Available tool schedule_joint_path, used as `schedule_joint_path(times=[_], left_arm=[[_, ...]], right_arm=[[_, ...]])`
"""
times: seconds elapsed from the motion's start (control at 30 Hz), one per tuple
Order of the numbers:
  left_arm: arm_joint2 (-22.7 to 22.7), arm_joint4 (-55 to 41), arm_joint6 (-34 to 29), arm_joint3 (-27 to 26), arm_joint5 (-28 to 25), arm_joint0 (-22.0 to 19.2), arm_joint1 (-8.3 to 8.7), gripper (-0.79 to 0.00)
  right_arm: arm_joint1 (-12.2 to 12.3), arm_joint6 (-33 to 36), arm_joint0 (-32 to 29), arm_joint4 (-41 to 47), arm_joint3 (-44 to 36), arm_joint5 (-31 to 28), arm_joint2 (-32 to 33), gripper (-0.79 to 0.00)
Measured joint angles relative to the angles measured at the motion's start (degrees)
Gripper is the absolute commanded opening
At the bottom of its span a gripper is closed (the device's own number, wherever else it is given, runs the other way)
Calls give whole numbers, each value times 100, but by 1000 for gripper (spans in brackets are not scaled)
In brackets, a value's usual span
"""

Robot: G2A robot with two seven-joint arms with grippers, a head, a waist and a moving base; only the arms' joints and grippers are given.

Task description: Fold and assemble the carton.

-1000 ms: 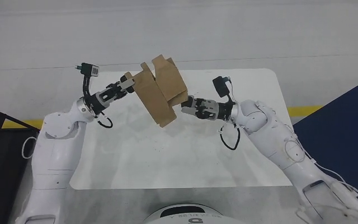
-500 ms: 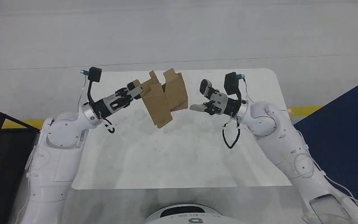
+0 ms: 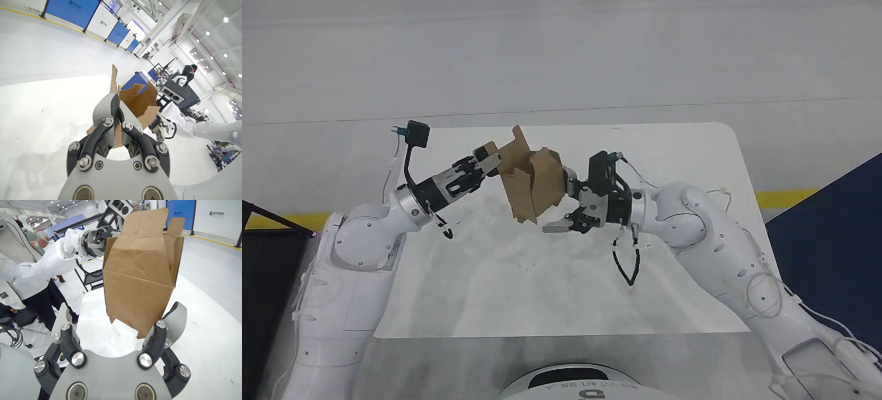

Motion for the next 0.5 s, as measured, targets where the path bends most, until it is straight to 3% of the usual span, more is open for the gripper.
schedule_joint_path(times=[0.27,0.5], left_arm=[[26,-169,15,50,221,-41,11,-785],[-93,-364,-13,154,234,-61,36,-785]], right_arm=[[-46,31,42,43,-35,-210,-133,0],[-12,-466,-147,75,-26,-255,211,0]])
